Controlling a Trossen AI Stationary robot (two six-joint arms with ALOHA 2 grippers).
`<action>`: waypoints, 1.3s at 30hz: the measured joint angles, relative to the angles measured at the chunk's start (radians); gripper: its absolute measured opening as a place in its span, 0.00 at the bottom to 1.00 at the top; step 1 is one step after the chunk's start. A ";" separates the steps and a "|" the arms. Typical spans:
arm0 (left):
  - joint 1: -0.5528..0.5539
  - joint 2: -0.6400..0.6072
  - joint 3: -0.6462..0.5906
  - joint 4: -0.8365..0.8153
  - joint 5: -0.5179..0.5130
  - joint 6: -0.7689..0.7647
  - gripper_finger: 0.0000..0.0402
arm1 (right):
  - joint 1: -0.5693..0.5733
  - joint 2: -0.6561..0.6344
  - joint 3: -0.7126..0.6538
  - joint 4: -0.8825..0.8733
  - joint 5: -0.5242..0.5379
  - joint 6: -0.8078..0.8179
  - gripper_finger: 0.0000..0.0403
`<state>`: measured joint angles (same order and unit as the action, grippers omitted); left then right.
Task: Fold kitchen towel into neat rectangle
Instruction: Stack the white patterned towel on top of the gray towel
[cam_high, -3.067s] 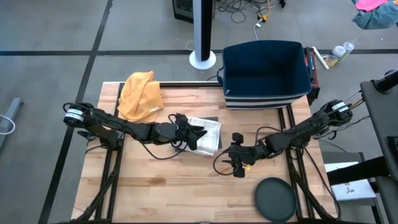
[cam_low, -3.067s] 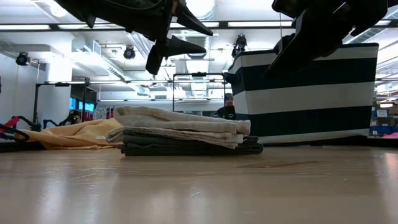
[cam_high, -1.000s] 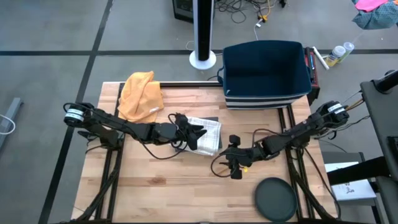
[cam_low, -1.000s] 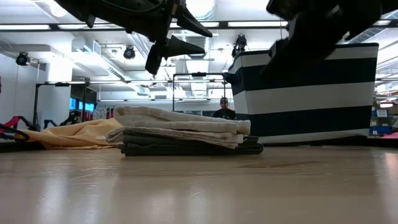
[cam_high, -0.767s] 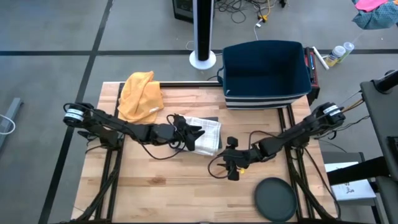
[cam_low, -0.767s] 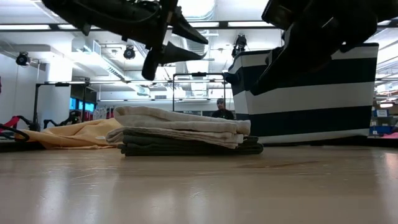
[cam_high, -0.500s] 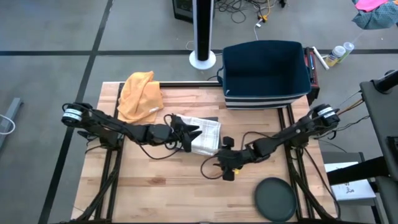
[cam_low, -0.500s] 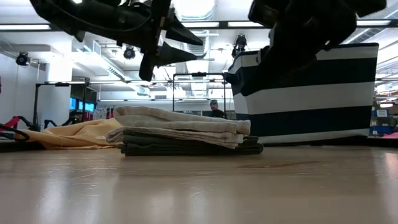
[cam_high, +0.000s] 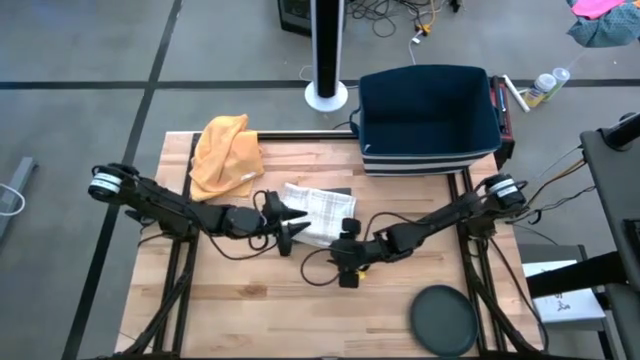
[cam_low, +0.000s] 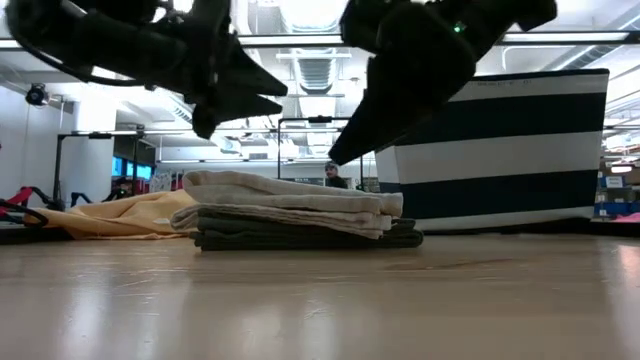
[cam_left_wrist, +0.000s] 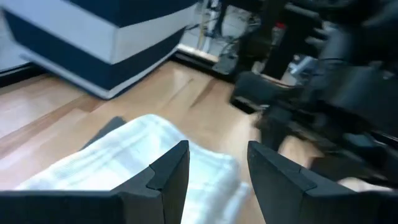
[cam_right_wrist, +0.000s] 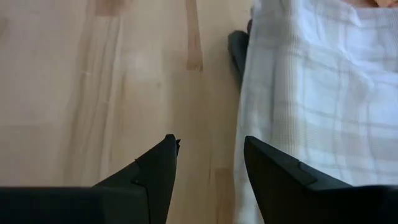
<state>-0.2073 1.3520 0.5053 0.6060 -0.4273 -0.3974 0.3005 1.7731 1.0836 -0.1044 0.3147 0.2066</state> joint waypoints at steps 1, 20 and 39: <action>-0.012 0.001 -0.001 0.004 0.001 0.006 0.38 | -0.004 0.012 0.012 -0.001 0.001 0.001 0.45; -0.095 -0.111 0.091 -0.601 -0.036 0.041 0.38 | -0.055 0.049 0.024 -0.125 0.098 0.132 0.45; -0.100 -0.083 0.054 -0.683 -0.087 0.156 0.41 | -0.050 0.048 0.059 -0.100 0.097 0.188 0.45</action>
<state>-0.3073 1.2692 0.5590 -0.0773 -0.5148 -0.2416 0.2501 1.8214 1.1423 -0.2043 0.4122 0.3948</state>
